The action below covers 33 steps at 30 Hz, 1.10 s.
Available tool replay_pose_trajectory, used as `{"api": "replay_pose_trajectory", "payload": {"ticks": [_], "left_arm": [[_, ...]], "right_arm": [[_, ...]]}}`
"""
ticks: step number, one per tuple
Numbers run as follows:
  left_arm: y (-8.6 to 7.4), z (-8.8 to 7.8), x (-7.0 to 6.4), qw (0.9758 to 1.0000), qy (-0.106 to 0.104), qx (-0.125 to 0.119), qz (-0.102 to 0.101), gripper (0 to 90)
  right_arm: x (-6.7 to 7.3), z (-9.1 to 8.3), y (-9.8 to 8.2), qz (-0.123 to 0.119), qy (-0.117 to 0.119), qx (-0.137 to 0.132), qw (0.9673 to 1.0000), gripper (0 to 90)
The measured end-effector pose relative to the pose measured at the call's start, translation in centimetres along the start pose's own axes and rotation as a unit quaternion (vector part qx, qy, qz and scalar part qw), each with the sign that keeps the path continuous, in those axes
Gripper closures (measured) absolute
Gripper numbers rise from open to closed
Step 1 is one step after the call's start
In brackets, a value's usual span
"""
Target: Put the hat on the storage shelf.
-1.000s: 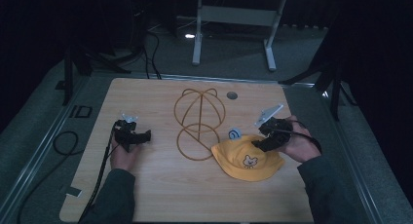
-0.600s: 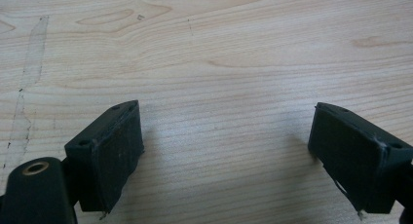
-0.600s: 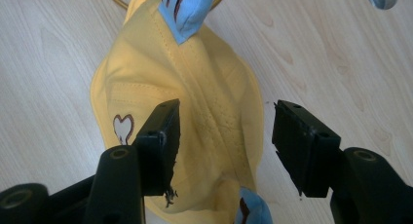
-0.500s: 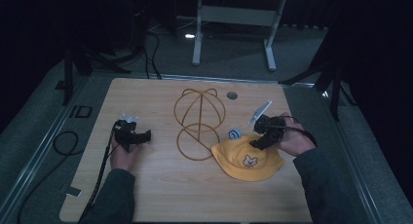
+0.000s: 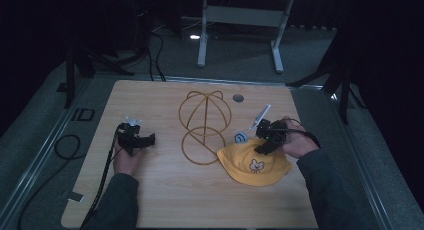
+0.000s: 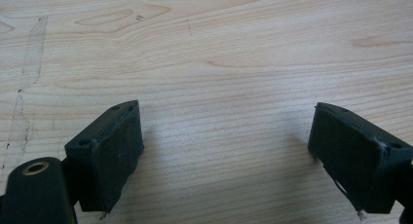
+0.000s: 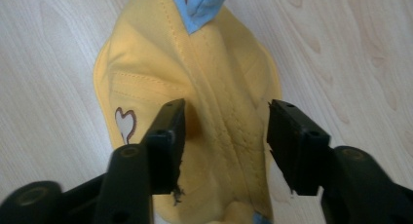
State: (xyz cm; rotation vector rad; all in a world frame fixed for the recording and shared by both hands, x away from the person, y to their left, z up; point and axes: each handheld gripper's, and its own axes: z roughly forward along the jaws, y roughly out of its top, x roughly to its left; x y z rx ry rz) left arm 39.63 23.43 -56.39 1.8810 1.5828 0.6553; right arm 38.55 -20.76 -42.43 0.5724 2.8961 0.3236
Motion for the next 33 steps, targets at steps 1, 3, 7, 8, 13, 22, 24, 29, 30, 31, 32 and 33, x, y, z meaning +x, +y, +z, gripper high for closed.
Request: {"api": "replay_pose_trajectory", "payload": {"ticks": [1, 3, 7, 8, 13, 22, 24, 29, 30, 31, 32, 33], "left_arm": [[0.0, 0.0, 0.0, 1.0, 0.0, 0.0, 0.0, 12.8], [0.0, 0.0, 0.0, 1.0, 0.0, 0.0, 0.001, 12.8], [0.0, 0.0, 0.0, 1.0, 0.0, 0.0, 0.0, 12.8], [0.0, 0.0, 0.0, 1.0, 0.0, 0.0, 0.0, 12.8], [0.0, 0.0, 0.0, 1.0, 0.0, 0.0, 0.0, 12.8], [0.0, 0.0, 0.0, 1.0, 0.0, 0.0, 0.0, 12.8], [0.0, 0.0, 0.0, 1.0, 0.0, 0.0, 0.0, 12.8], [0.0, 0.0, 0.0, 1.0, -0.001, 0.001, 0.001, 12.8], [0.0, 0.0, 0.0, 1.0, -0.001, 0.001, 0.001, 12.8], [0.0, 0.0, 0.0, 1.0, -0.001, 0.0, 0.001, 12.8], [0.0, 0.0, 0.0, 1.0, 0.0, 0.001, 0.001, 12.8], [0.0, 0.0, 0.0, 1.0, 0.0, 0.001, 0.001, 12.8]], "right_arm": [[0.0, 0.1, 0.0, -0.002, 0.004, 0.002, 1.0, 55.4], [0.2, 0.2, 0.1, -0.007, 0.008, 0.01, 0.9999, 63.6], [0.3, 0.2, 0.2, -0.017, 0.003, 0.016, 0.9997, 75.9], [0.4, 0.1, 0.1, -0.019, 0.001, 0.016, 0.9997, 77.6], [0.8, -0.2, -0.1, -0.028, -0.008, 0.013, 0.9995, 80.3], [1.0, -1.4, -0.8, -0.03, -0.027, -0.004, 0.9992, 81.0], [1.0, -1.7, -1.0, -0.029, -0.033, -0.003, 0.999, 81.1], [0.8, -2.3, -1.3, -0.026, -0.047, -0.014, 0.9985, 81.3], [0.7, -2.5, -1.3, -0.025, -0.05, -0.018, 0.9983, 81.3], [0.7, -2.7, -1.3, -0.024, -0.053, -0.02, 0.9981, 81.3], [0.6, -2.9, -1.3, -0.023, -0.056, -0.024, 0.9979, 81.3], [0.6, -3.1, -1.4, -0.021, -0.057, -0.028, 0.9977, 81.4]]}}
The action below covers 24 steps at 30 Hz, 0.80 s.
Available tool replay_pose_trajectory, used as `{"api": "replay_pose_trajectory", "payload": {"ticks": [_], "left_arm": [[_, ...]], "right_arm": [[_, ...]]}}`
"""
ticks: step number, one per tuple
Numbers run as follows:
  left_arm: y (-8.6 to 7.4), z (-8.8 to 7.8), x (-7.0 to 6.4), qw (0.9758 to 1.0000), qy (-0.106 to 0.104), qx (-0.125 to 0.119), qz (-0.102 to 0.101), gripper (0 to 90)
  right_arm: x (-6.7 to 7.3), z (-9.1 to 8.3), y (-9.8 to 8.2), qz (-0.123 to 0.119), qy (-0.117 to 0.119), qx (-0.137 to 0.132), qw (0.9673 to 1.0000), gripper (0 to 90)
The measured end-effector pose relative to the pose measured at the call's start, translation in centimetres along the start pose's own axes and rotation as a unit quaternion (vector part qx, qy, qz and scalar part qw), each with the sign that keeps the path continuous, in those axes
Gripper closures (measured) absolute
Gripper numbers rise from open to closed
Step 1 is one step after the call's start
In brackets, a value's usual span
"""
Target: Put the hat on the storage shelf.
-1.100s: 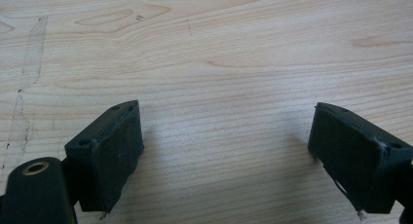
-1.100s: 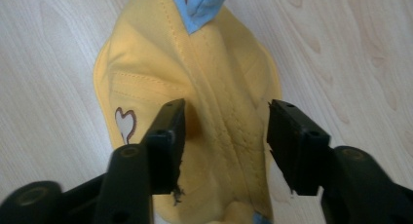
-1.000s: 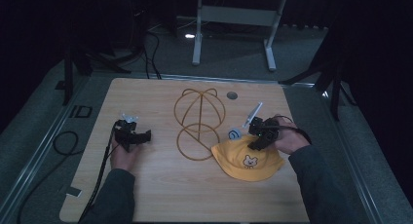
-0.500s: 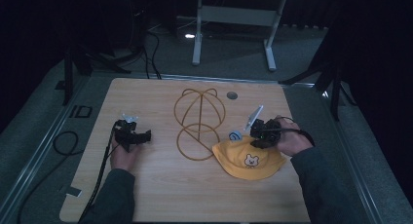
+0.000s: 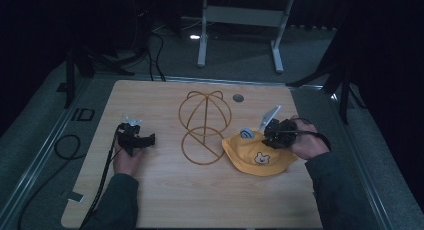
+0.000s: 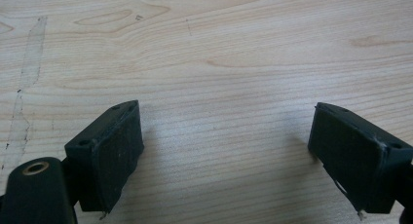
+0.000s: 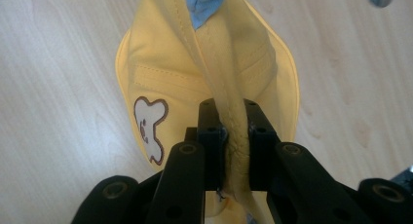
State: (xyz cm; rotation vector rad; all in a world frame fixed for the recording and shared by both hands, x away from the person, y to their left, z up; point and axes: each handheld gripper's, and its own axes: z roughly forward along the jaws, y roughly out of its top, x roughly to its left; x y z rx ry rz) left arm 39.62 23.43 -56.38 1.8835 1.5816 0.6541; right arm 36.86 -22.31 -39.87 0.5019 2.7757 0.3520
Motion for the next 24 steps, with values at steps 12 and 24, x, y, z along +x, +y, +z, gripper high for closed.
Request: {"api": "replay_pose_trajectory", "payload": {"ticks": [12, 24], "left_arm": [[-0.1, -0.1, -0.1, 1.0, -0.001, 0.0, 0.001, 12.8], [-0.1, -0.1, -0.1, 1.0, -0.001, 0.0, 0.001, 12.8]], "right_arm": [[-0.6, -2.3, -0.8, 0.03, -0.047, -0.045, 0.9974, 81.6], [-1.5, -3.0, -1.8, 0.102, -0.103, -0.074, 0.9866, 82.0]]}}
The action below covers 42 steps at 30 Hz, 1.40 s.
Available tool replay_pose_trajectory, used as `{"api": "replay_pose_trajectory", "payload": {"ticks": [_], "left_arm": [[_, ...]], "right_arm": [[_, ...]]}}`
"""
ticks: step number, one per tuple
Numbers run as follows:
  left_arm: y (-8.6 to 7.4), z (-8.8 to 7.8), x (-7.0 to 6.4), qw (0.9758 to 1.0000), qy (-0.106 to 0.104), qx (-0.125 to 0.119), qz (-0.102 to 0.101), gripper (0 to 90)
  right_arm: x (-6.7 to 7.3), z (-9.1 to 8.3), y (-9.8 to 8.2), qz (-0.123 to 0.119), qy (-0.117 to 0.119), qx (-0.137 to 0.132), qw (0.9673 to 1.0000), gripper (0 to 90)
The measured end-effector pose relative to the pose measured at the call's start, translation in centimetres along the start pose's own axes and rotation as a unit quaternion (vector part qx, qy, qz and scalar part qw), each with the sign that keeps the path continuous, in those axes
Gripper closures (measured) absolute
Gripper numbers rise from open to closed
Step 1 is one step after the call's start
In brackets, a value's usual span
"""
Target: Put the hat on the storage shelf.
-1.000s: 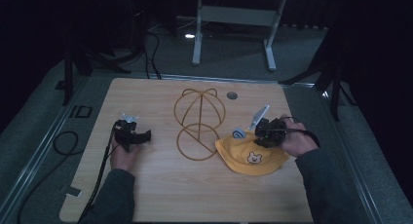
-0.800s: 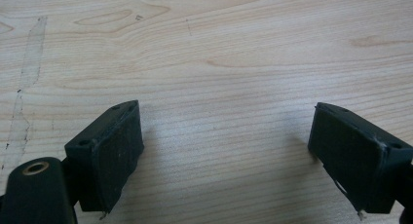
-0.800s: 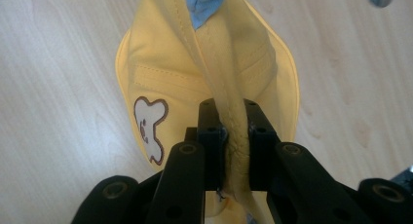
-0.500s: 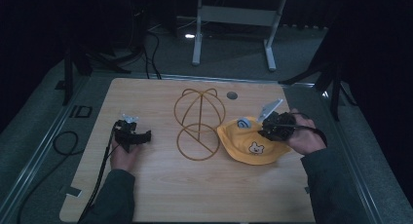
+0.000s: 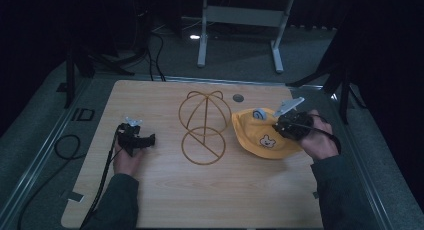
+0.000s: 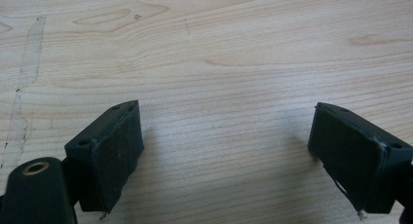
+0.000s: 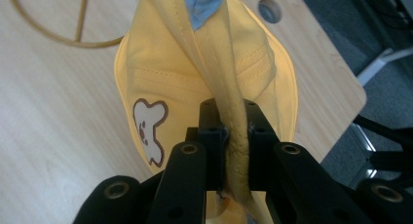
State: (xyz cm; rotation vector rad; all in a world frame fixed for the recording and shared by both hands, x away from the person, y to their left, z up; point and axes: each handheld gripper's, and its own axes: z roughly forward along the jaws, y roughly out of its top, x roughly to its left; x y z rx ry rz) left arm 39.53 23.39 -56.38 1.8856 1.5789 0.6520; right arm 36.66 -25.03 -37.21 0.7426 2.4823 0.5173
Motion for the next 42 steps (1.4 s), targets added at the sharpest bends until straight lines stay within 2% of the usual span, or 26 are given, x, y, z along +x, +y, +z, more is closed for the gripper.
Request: {"api": "replay_pose_trajectory", "payload": {"ticks": [3, 9, 19, 35, 42], "left_arm": [[0.0, 0.0, 0.0, 1.0, 0.0, 0.0, 0.0, 12.8], [0.0, 0.0, 0.0, 1.0, 0.0, 0.0, 0.0, 12.8], [0.0, 0.0, 0.0, 1.0, -0.001, -0.001, 0.0, 12.8], [0.0, 0.0, 0.0, 1.0, -0.001, -0.001, 0.0, 12.8], [0.0, 0.0, 0.0, 1.0, -0.001, -0.001, 0.0, 12.8]], "right_arm": [[-0.4, -0.1, -0.1, 0.024, -0.009, -0.009, 0.9996, 82.0], [-0.8, -0.5, -0.3, 0.053, -0.028, -0.026, 0.9978, 82.0], [-1.2, -1.1, -0.2, 0.083, -0.032, -0.07, 0.9936, 81.9], [-1.5, -2.8, 0.3, 0.087, -0.029, -0.131, 0.9871, 81.9], [-1.6, -3.6, 0.4, 0.083, -0.024, -0.147, 0.9853, 81.8]]}}
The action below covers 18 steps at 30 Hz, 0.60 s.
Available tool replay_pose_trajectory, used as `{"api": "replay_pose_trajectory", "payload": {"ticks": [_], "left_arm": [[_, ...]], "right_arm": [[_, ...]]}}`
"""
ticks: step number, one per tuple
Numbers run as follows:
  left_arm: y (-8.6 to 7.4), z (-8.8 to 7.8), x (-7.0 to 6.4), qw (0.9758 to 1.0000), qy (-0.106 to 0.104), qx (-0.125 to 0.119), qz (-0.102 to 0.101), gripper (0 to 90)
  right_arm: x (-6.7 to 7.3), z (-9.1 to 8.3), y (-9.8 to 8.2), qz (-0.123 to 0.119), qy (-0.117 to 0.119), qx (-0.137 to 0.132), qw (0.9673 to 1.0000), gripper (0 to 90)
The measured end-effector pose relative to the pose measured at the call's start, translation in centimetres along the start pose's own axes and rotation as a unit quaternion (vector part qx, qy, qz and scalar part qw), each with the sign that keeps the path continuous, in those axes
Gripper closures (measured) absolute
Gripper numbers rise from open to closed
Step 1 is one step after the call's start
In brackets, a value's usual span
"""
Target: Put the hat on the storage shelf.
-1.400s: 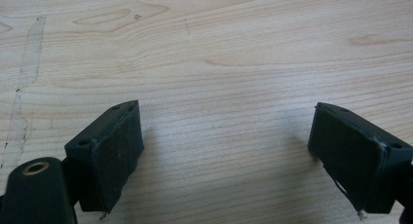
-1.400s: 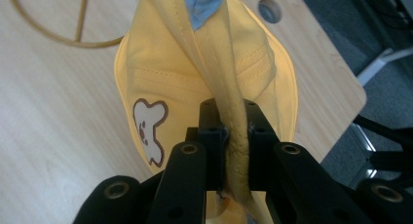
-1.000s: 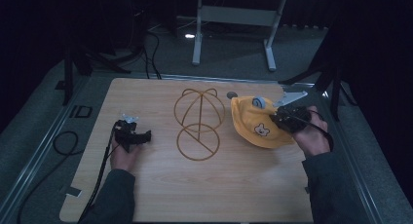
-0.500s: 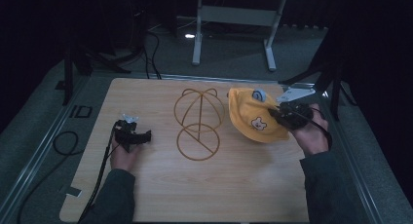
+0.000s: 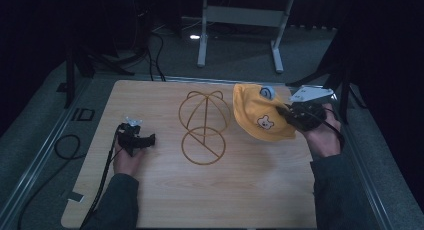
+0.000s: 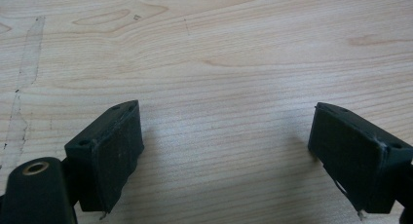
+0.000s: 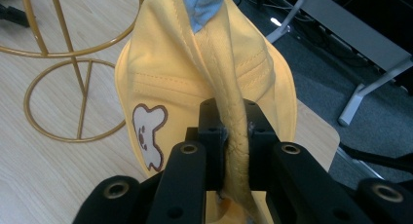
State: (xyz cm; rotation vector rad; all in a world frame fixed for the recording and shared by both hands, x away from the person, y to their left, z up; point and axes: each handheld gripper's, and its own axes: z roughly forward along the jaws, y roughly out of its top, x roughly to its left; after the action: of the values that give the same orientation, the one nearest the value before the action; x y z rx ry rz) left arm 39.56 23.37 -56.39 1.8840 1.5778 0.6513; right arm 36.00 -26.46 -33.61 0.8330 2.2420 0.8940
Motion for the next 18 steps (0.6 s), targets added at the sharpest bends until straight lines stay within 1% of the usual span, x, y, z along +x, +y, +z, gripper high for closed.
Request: {"api": "replay_pose_trajectory", "payload": {"ticks": [5, 10, 18], "left_arm": [[0.0, 0.0, 0.0, 1.0, 0.0, 0.0, 0.0, 12.8], [0.0, 0.0, 0.0, 1.0, 0.0, 0.0, 0.0, 12.8], [0.0, 0.0, 0.0, 1.0, 0.0, 0.0, 0.0, 12.8]], "right_arm": [[-0.2, -0.7, 0.1, 0.003, 0.001, -0.012, 0.9999, 81.8], [-0.1, -1.1, 0.2, 0.002, 0.004, -0.015, 0.9999, 81.7], [0.3, -2.0, 0.7, 0.002, 0.016, -0.04, 0.9991, 81.7]]}}
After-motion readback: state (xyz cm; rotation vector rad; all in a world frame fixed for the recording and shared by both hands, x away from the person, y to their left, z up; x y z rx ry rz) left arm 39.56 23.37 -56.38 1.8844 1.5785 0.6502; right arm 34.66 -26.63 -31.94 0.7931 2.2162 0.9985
